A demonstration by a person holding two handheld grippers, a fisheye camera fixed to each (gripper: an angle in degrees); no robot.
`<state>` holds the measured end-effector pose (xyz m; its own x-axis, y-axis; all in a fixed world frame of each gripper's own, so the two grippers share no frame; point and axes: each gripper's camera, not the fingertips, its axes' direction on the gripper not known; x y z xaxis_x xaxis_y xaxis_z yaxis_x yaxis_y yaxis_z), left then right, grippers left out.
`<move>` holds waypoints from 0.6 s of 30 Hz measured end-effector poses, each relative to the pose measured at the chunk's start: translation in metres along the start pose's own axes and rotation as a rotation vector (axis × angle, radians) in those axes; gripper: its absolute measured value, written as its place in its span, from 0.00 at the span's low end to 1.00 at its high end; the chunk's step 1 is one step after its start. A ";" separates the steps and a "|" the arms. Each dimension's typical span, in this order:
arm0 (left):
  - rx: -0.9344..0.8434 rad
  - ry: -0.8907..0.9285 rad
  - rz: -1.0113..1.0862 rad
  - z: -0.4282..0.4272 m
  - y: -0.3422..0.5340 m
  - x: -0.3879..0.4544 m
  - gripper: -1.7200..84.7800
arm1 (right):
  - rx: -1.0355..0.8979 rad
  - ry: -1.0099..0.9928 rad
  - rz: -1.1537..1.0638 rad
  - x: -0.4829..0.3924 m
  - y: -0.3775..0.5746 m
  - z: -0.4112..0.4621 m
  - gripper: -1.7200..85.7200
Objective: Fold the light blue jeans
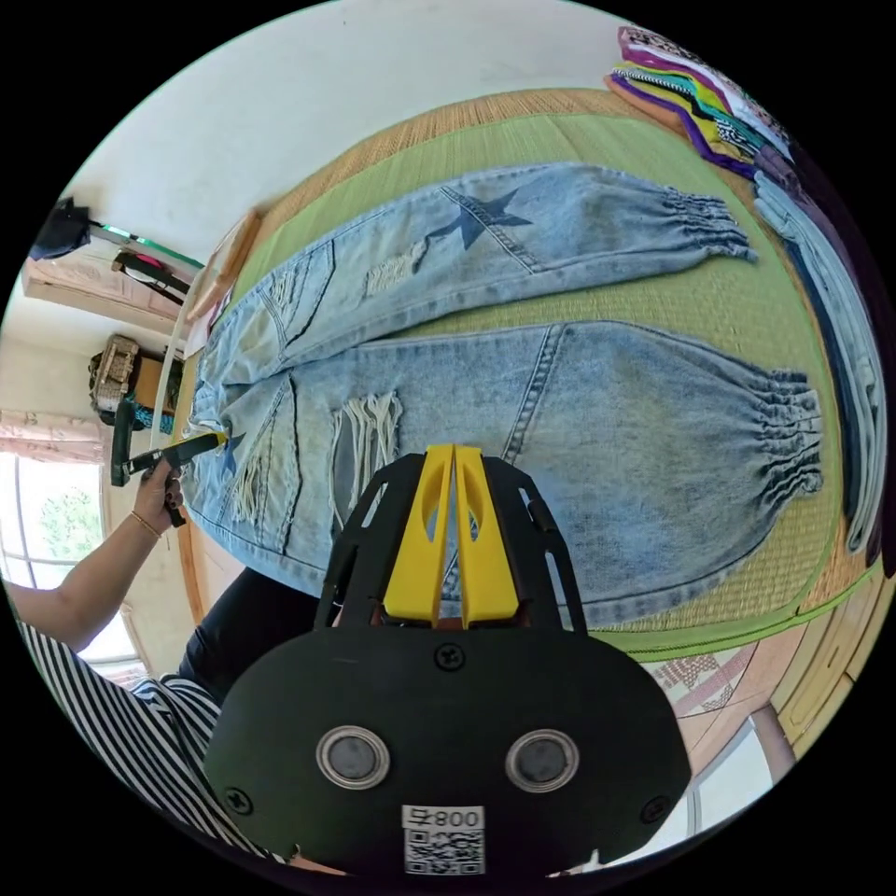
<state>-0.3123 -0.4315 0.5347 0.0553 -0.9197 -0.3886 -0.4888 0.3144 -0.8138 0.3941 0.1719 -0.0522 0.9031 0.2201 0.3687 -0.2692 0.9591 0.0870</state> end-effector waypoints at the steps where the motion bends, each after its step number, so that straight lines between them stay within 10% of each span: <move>1: 0.000 0.002 0.013 -0.009 0.002 -0.004 0.02 | 0.021 0.006 -0.016 -0.009 -0.007 -0.007 0.02; 18: 0.184 0.112 0.002 -0.145 0.034 -0.118 0.03 | -0.108 0.176 -0.232 -0.141 -0.132 0.020 0.02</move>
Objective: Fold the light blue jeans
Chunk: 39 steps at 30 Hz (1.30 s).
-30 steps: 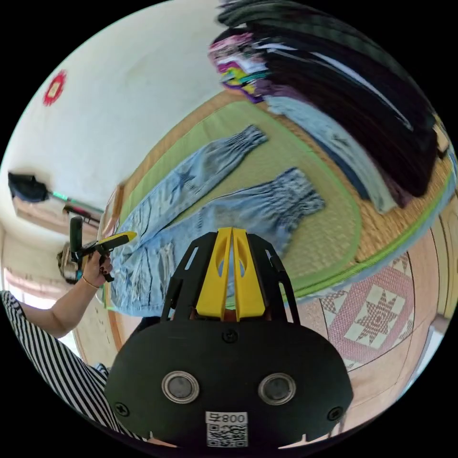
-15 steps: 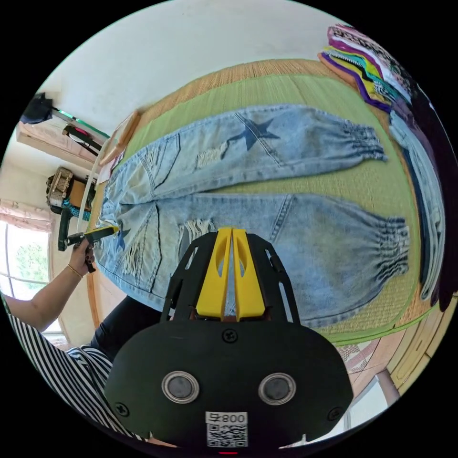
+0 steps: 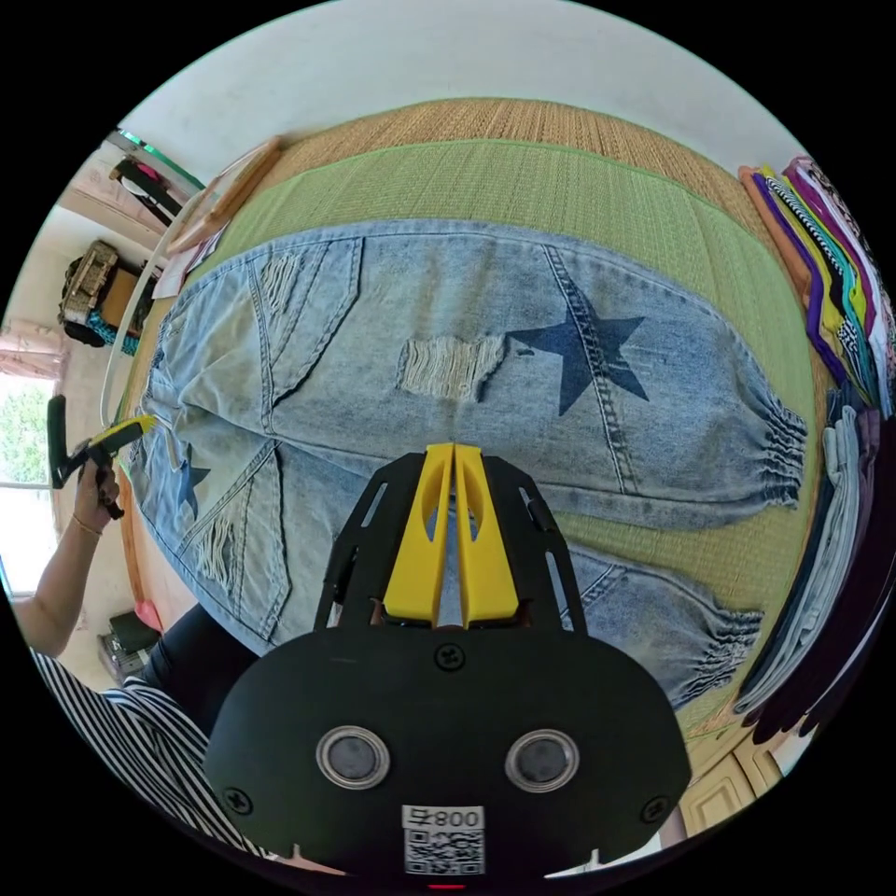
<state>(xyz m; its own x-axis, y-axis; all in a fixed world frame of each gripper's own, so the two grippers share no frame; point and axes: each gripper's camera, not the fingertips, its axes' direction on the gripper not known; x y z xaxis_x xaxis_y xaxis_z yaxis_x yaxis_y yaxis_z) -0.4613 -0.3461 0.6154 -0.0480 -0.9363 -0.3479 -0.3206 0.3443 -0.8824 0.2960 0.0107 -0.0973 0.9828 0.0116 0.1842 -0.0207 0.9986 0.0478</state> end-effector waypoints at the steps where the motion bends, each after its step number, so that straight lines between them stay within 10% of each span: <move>1: 0.017 -0.007 -0.003 -0.012 -0.006 -0.010 0.03 | 0.001 0.000 0.000 -0.004 -0.001 -0.002 0.02; 39: -0.213 -0.332 0.263 -0.158 -0.107 -0.069 0.09 | -0.124 0.120 -0.583 -0.253 -0.251 0.001 0.09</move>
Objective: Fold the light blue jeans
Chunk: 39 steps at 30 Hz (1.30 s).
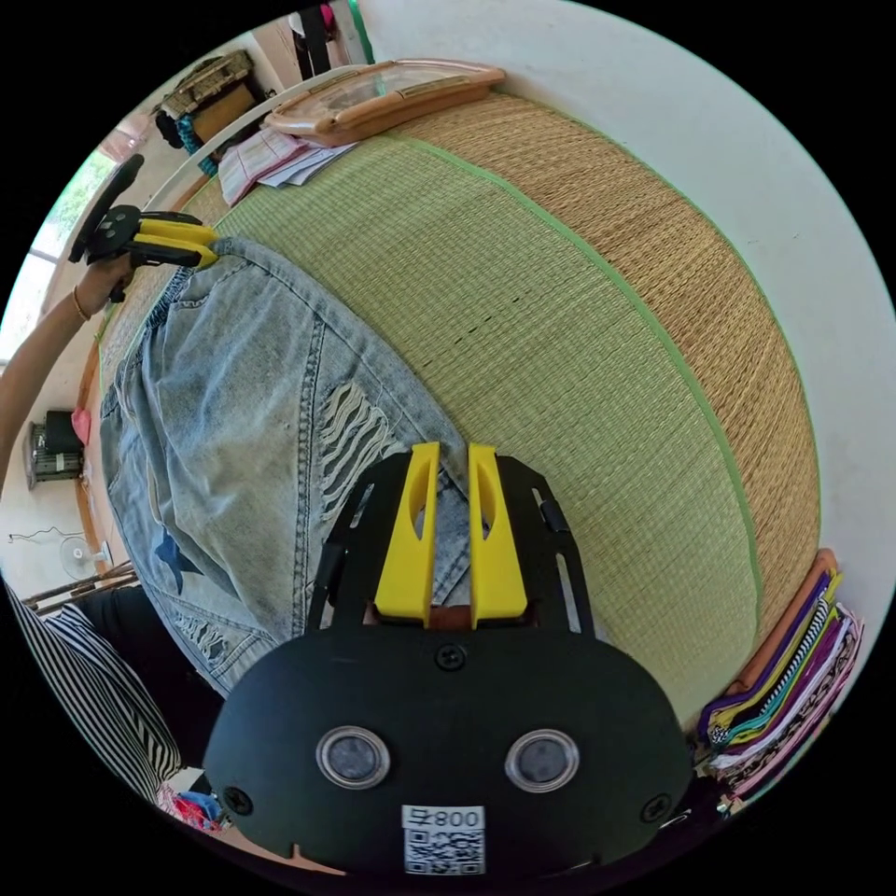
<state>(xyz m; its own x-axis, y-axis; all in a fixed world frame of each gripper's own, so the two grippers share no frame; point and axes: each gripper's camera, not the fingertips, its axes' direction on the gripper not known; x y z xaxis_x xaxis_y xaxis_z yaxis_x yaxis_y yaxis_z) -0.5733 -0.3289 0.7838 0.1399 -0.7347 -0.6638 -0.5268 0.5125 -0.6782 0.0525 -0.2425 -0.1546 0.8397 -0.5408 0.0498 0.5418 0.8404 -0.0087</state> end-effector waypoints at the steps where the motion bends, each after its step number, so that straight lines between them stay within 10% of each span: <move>1: -0.011 -0.004 -0.001 -0.003 0.002 0.003 0.08 | -0.007 0.003 0.001 -0.002 -0.002 0.000 0.08; 39: 0.181 0.015 0.116 -0.149 0.273 0.142 0.03 | 0.222 -0.068 0.105 -0.160 0.185 -0.059 0.02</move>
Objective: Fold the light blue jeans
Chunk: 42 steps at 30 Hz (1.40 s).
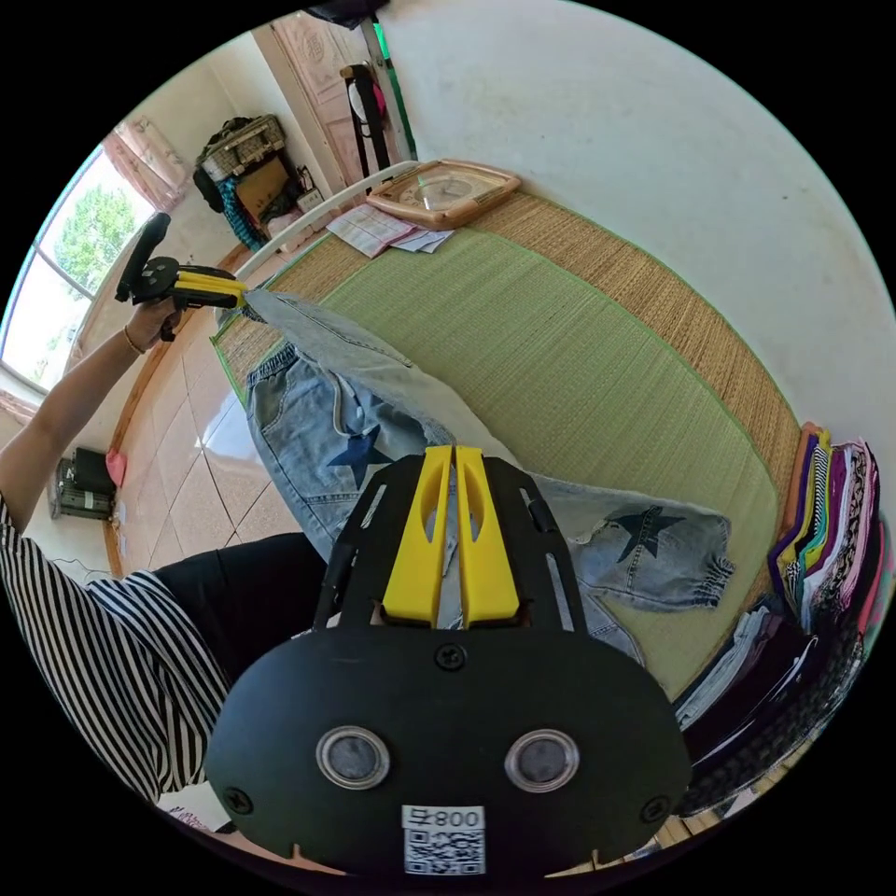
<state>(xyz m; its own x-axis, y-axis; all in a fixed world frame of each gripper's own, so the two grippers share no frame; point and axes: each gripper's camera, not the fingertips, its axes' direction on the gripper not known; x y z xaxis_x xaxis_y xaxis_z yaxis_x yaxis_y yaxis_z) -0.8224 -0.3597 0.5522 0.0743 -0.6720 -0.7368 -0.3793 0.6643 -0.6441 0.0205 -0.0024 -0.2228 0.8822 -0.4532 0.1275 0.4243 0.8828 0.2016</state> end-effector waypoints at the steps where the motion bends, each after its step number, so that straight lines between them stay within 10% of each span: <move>1: -0.009 -0.001 0.009 0.002 0.009 0.007 0.03 | -0.009 0.001 -0.008 -0.007 0.008 0.004 0.02; 42: -0.337 -0.061 0.167 0.192 0.091 0.092 0.03 | -0.249 -0.080 0.003 -0.029 0.116 0.188 0.03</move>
<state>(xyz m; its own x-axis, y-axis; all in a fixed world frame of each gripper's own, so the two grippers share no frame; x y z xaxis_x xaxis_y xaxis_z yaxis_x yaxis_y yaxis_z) -0.6733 -0.2980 0.3866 0.0364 -0.5362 -0.8433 -0.6721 0.6114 -0.4177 0.0059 0.0904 -0.0209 0.8689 -0.4501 0.2060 0.4676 0.8829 -0.0432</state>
